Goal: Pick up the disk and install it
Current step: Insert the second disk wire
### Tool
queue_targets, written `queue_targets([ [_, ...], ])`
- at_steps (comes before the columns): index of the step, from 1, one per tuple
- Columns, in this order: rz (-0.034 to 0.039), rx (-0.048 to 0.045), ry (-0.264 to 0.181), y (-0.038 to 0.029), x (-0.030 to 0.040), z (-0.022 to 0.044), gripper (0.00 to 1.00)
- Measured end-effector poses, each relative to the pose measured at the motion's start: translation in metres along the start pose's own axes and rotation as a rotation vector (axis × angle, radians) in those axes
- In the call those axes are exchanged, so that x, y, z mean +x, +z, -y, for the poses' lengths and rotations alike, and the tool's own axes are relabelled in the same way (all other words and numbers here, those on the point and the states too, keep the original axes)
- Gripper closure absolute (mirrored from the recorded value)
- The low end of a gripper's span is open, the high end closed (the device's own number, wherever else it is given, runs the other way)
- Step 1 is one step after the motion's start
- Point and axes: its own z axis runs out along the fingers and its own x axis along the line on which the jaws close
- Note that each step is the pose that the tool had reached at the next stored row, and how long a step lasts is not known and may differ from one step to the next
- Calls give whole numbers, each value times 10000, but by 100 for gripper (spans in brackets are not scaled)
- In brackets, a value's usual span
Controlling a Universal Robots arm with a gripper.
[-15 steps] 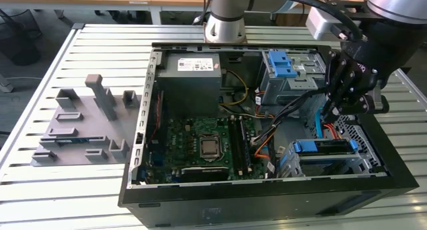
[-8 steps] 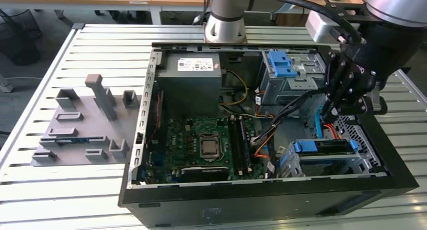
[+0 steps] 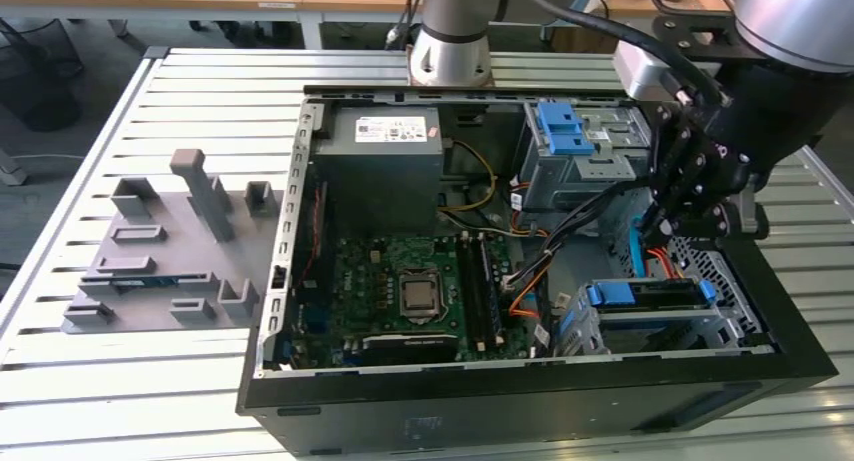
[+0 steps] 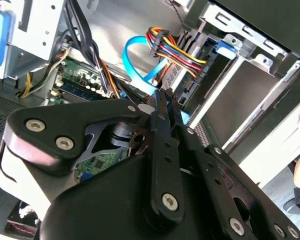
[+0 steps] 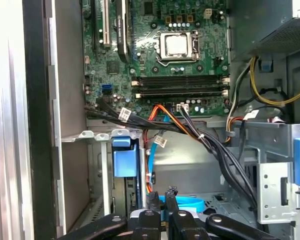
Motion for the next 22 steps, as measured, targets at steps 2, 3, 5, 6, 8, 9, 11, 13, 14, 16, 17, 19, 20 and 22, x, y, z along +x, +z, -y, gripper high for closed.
queue_targets([
  [2, -1, 0, 0, 13, 29, 2, 84],
  [3, -1, 0, 1, 21, 40, 2, 84],
  [5, 3, 0, 1, 44, 52, 3, 84],
  [6, 0, 0, 1, 53, 55, 3, 84],
  [8, -1, 0, 1, 71, 63, 3, 84],
  [9, -3, 1, 0, 77, 72, 4, 84],
  [11, 1, 1, 0, 94, 83, 5, 84],
  [13, 0, 1, 0, 96, 84, 5, 84],
  [14, -1, 0, 1, 98, 86, 5, 84],
  [16, 0, 0, 0, 100, 87, 5, 84],
  [17, -1, 0, 1, 100, 87, 5, 84],
  [19, 0, 1, 1, 101, 88, 5, 84],
  [20, 0, 0, 1, 101, 88, 5, 84],
  [22, 0, 1, 0, 101, 88, 5, 84],
])
